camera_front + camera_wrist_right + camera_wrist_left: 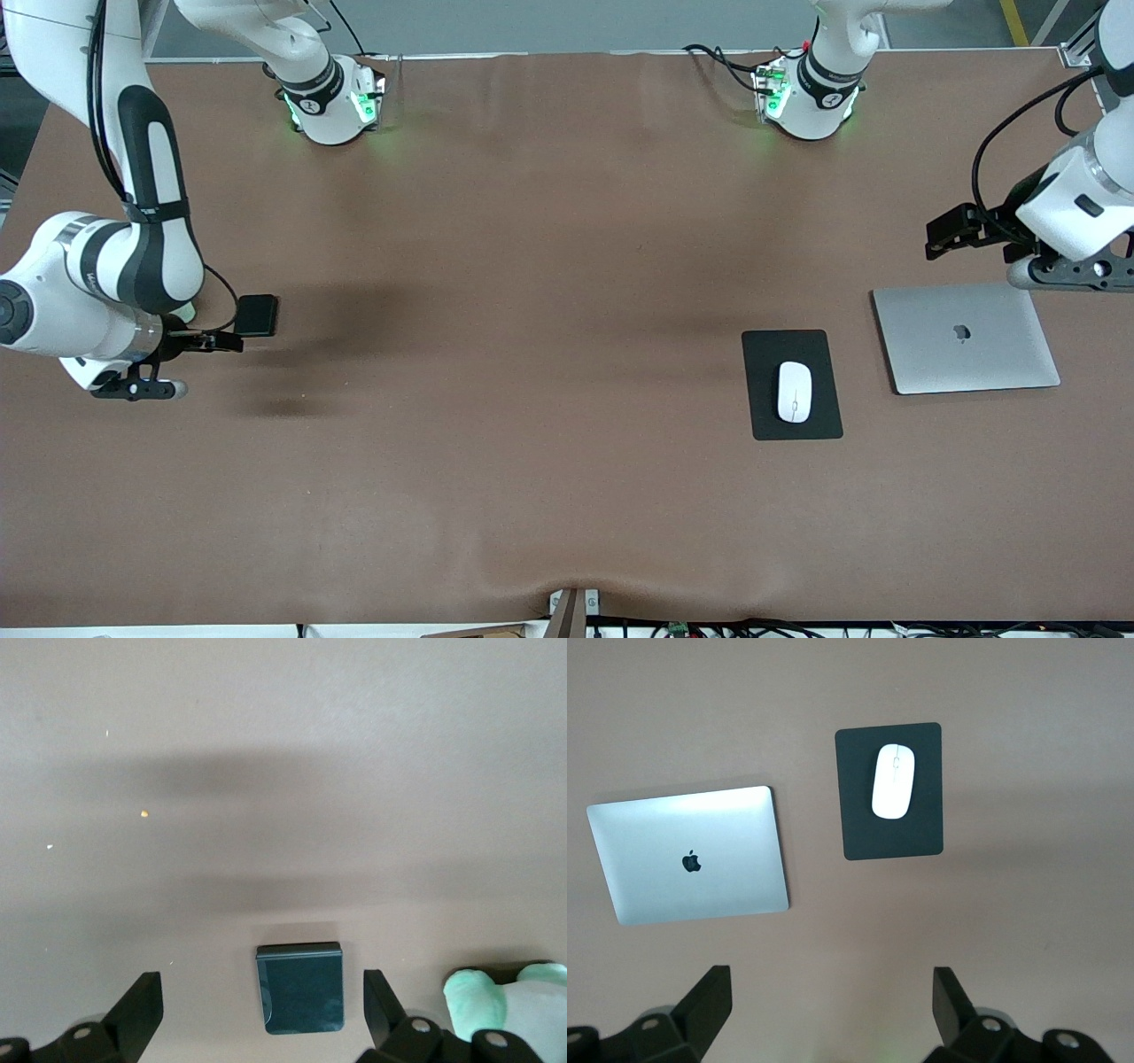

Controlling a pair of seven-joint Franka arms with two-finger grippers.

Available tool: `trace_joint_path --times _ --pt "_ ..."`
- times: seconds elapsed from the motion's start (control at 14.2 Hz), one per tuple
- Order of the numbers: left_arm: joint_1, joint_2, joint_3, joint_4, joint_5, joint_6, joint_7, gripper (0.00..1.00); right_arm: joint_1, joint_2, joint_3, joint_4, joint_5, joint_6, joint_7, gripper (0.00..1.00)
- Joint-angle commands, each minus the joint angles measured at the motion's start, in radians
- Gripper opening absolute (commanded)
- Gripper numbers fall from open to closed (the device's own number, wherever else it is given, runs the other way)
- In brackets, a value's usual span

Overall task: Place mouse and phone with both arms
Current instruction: 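Retract the left gripper while the right gripper sets the phone by the plush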

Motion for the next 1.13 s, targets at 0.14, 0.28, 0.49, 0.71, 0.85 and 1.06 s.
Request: trace_joint_path --times 0.14,0.28,0.49,0.71,0.85,1.06 --pt "0.073 -0.045 -0.063 -0.016 -0.018 -0.022 0.078 1.00 -0.091 0.002 0.060 0.147 -0.008 -0.058 -0.006 1.00" --pt "0.065 -0.073 -0.051 -0.023 -0.020 -0.028 0.078 1.00 -0.104 0.002 0.062 0.271 -0.013 -0.188 -0.006 1.00" --pt "0.056 -0.080 -0.046 -0.024 -0.018 -0.028 0.076 1.00 -0.140 0.000 0.062 0.423 -0.005 -0.354 -0.006 1.00" --pt "0.039 -0.103 0.021 -0.029 -0.018 -0.045 0.154 1.00 -0.177 -0.033 0.083 0.517 -0.002 -0.451 -0.007 1.00" --pt "0.028 -0.100 0.015 -0.039 -0.017 -0.047 0.139 1.00 -0.193 -0.053 0.115 0.577 -0.002 -0.528 -0.007 1.00" --pt "0.025 -0.094 0.011 -0.044 -0.014 -0.047 0.101 1.00 -0.272 -0.073 0.200 0.638 -0.005 -0.646 -0.007 1.00"
